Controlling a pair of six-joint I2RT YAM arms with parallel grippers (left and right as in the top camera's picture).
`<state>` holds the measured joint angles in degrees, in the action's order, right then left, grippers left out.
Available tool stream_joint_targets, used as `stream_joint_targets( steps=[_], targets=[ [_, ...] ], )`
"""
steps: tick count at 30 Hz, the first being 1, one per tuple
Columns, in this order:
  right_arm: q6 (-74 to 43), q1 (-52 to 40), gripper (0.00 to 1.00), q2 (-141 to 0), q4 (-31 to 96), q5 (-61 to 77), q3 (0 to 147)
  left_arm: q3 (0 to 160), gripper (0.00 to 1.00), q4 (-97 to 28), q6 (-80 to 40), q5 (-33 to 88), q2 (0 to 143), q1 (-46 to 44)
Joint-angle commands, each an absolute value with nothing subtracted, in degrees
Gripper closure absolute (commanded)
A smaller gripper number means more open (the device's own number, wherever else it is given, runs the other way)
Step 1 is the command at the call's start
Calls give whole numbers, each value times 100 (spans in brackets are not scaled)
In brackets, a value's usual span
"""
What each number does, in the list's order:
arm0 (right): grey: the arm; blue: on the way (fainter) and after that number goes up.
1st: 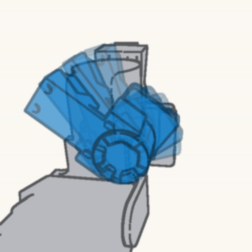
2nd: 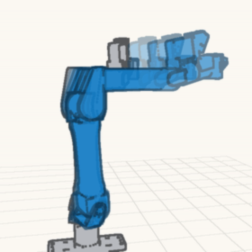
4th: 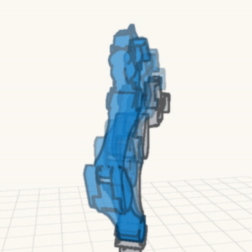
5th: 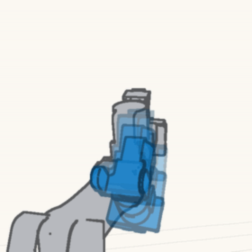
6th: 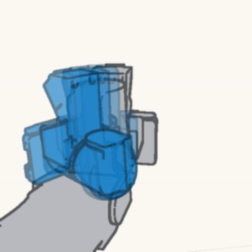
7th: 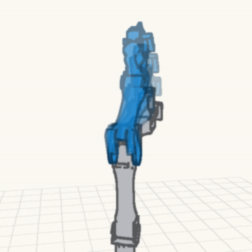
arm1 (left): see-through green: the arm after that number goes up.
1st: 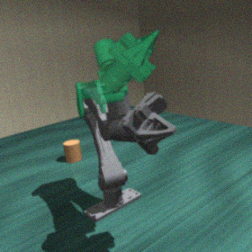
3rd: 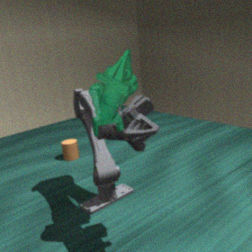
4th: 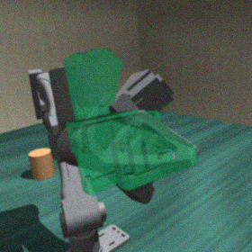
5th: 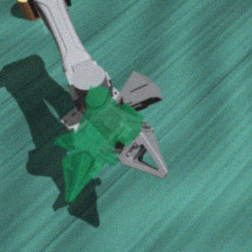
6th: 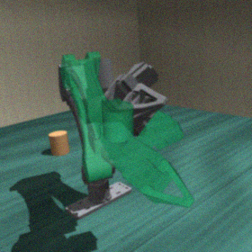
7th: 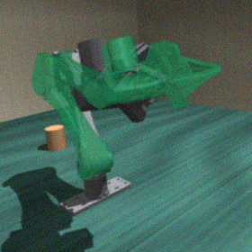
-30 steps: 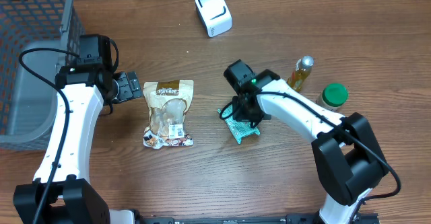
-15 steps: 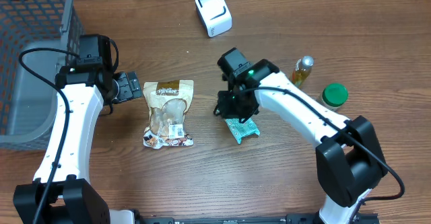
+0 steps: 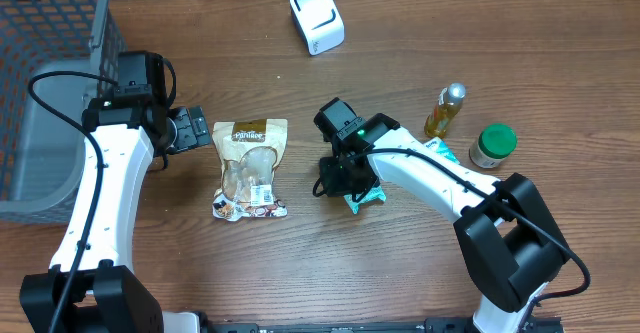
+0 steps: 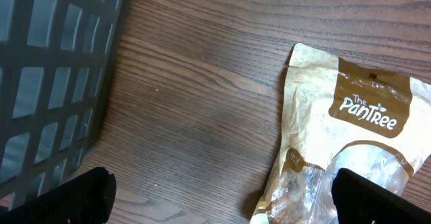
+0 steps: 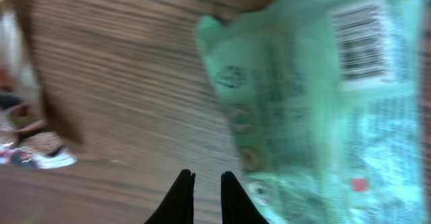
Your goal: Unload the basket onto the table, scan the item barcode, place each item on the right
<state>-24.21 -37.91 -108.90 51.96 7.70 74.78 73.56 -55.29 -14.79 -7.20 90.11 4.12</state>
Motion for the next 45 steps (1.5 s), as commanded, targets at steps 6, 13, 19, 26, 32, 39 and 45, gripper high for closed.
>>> stream_joint_targets(
  steps=[6, 13, 19, 26, 32, 39, 45],
  targets=[
    [-2700, -3592, 89, -10742, 5542, -607, 7419, 7435, 1, -5524, -1415, -790, 8971, 373],
    [-2700, -3105, 89, -10742, 5714, -644, 7419, 7435, 1, -5524, -1415, -790, 8971, 379],
    [-2698, -2792, 89, -10742, 5749, -644, 7422, 7435, 0, -5524, -1415, -790, 8971, 373],
    [-2694, -2585, 87, -10742, 5828, -399, 7540, 7435, 0, -5524, -1415, -790, 8971, 373],
    [-2521, -2620, 76, -10742, 6014, 683, 7867, 7435, 0, -5524, -1415, -790, 8971, 373],
    [-2526, -2641, 68, -10742, 5697, 1855, 7905, 7435, 0, -5524, -1415, -790, 8971, 373],
    [-2526, -2799, 62, -10742, 5354, 2027, 7905, 7435, 1, -5524, -1415, -790, 8971, 373]
  ],
)
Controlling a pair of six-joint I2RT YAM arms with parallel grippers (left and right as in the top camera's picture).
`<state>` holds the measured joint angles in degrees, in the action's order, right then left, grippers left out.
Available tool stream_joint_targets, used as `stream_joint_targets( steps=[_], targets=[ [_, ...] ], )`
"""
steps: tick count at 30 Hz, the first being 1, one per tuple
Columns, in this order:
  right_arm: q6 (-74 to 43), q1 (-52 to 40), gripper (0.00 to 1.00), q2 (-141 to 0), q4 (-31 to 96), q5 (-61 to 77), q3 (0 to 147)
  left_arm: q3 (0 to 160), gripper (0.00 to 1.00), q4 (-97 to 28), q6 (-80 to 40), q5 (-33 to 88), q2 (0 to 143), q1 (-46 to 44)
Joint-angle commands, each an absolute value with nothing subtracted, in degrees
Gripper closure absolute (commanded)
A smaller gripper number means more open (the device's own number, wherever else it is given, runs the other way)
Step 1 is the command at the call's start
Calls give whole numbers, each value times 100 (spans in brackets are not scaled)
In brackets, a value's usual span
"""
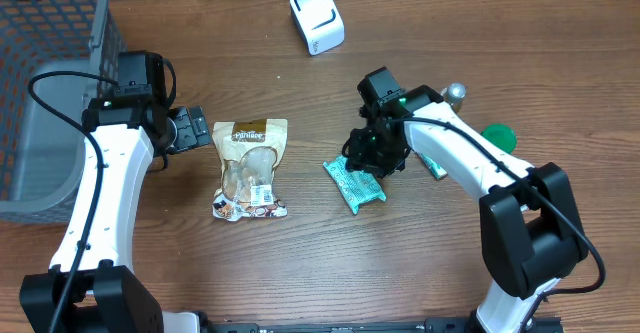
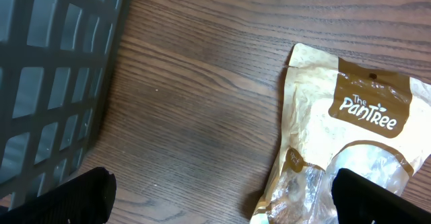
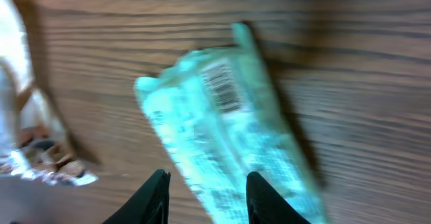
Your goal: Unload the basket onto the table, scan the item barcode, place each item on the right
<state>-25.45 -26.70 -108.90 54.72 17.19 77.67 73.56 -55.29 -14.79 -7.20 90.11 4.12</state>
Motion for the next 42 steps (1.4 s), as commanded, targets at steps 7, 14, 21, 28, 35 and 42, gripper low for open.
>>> stream_joint_targets(
  steps=[7, 14, 21, 28, 35, 42],
  targets=[
    [-2528, -2965, 47, -10742, 5140, 2029, 7905, 7435, 0, -5524, -1415, -790, 8971, 373],
    [-2530, -3148, 45, -10742, 4950, 2027, 7905, 7435, 1, -5524, -1415, -790, 8971, 373],
    [-2530, -3354, 27, -10742, 4698, 2027, 7905, 7435, 1, -5524, -1415, -790, 8971, 373],
    [-2552, -3625, 32, -10742, 4331, 2023, 7902, 7435, 0, -5524, -1415, -790, 8971, 373],
    [-2709, -3955, 37, -10742, 3916, 1815, 7846, 7435, 0, -5524, -1415, -790, 8971, 373],
    [-3046, -4198, 38, -10746, 3463, 1170, 7688, 7435, 1, -5524, -1413, -790, 8971, 373]
  ],
)
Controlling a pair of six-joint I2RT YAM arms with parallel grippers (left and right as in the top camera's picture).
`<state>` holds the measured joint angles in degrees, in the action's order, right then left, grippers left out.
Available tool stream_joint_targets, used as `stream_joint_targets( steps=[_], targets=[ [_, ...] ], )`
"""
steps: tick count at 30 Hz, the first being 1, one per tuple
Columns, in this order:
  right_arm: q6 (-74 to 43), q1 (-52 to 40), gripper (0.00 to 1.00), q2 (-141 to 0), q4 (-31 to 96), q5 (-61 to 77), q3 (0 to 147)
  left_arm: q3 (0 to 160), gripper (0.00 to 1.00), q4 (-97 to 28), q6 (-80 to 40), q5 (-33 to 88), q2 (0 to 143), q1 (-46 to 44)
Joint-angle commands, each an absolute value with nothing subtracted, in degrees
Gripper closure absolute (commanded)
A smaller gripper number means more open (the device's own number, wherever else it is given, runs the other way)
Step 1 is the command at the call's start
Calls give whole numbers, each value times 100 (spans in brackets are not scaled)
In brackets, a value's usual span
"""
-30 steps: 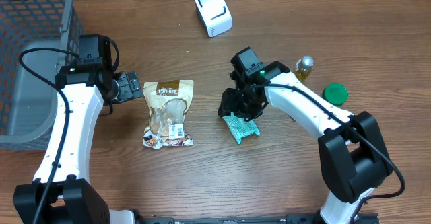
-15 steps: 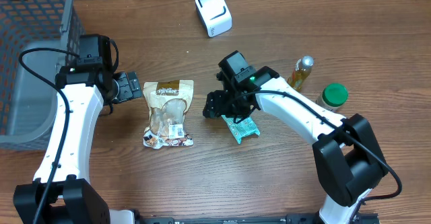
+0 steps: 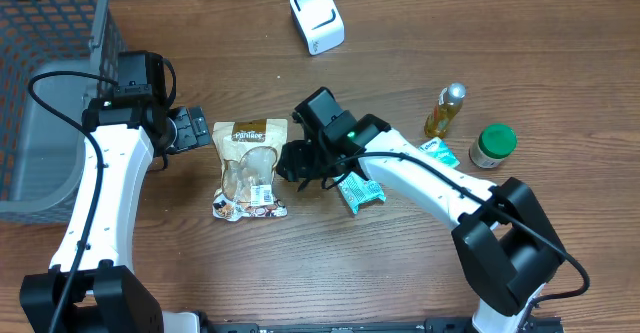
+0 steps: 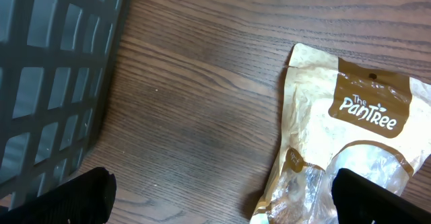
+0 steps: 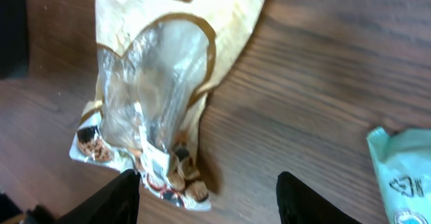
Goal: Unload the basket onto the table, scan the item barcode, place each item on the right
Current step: 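Move the right gripper left over the PanTree snack bag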
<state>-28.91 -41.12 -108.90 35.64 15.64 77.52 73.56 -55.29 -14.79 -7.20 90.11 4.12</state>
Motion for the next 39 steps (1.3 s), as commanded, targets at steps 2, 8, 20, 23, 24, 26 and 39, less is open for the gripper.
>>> stream_joint_targets(
  steps=[2, 8, 20, 23, 24, 26, 39],
  targets=[
    [-3044, -4246, 38, -10746, 3345, 1031, 7688, 7435, 1, -5524, -1415, -790, 8971, 373],
    [-3017, -4292, 31, -10748, 2818, 705, 7688, 7435, 0, -5524, -1415, -790, 8971, 373],
    [-2196, -4294, 32, -10748, 1809, 709, 7688, 7435, 1, -5524, -1415, -790, 8971, 373],
    [-2036, -4313, 53, -10748, 1688, 709, 7688, 7435, 1, -5524, -1415, -790, 8971, 373],
    [-1933, -4313, 63, -10748, 1645, 711, 7688, 7435, 1, -5524, -1415, -790, 8971, 373],
    [-1898, -4313, 78, -10748, 1608, 714, 7688, 7435, 0, -5524, -1415, -790, 8971, 373],
    [-1599, -4438, 96, -10750, 1461, 755, 7688, 7435, 0, -5524, -1415, -790, 8971, 373]
  ],
)
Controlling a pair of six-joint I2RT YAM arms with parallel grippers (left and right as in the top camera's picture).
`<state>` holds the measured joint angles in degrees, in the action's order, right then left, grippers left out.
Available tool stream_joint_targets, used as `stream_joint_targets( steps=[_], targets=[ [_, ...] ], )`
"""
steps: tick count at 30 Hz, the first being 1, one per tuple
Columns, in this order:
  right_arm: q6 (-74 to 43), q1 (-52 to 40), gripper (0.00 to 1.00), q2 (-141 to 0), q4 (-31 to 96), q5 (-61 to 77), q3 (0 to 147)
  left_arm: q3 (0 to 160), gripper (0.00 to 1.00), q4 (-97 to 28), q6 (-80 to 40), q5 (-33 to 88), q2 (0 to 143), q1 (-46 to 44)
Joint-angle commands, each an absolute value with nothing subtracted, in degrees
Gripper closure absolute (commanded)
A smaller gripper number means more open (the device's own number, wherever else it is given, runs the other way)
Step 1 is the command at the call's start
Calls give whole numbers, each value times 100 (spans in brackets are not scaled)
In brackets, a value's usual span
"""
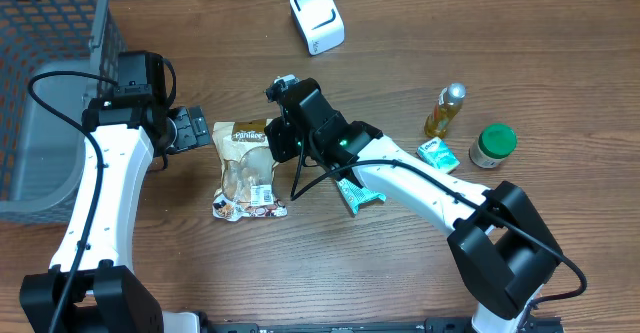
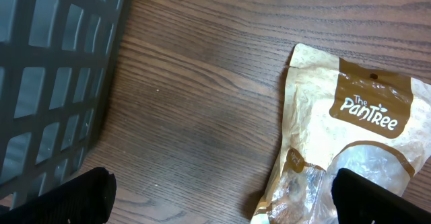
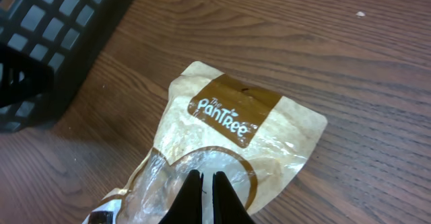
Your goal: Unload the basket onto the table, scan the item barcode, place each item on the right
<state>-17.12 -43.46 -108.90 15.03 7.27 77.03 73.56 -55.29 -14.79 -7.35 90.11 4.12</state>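
A tan PanTree snack bag (image 1: 250, 168) lies flat, label up, left of the table's middle; it also shows as the bag (image 2: 350, 150) and the bag (image 3: 229, 133) in the wrist views. My right gripper (image 1: 279, 139) hangs at the bag's upper right edge. Its fingertips stand shut over the clear window, right gripper (image 3: 203, 178), with nothing seen between them. My left gripper (image 1: 192, 130) is open beside the bag's top left corner, left gripper (image 2: 222, 204). The white scanner (image 1: 317, 18) stands at the back.
A grey mesh basket (image 1: 45, 83) fills the far left. A green packet (image 1: 360, 191) lies right of the bag. Further right are a small green packet (image 1: 438, 154), an oil bottle (image 1: 445, 110) and a green-lidded jar (image 1: 492, 145).
My right gripper was wide open over the bag's lower right part; now it is shut and further back, over the bag's window. The bag and the left arm have not moved.
My right gripper was shut beside the green packet. Then it stood part open to the packet's right, with the packet turned. Then it was wide open by the snack bag, and now it is shut over it. The left arm stayed open beside the bag throughout.
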Motion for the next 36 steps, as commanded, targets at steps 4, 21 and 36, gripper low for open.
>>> stream_joint_targets(
  steps=[4, 21, 36],
  targets=[
    [-1599, -4469, 96, -10750, 1463, 755, 7688, 7435, 0, -5524, -1415, -790, 8971, 373],
    [-1603, -4466, 96, -11614, 1116, 753, 7688, 7435, 1, -5524, -1415, -790, 8971, 373],
    [-1669, -4434, 96, -11738, 1380, 755, 7688, 7435, 1, -5524, -1415, -790, 8971, 373]
  ],
)
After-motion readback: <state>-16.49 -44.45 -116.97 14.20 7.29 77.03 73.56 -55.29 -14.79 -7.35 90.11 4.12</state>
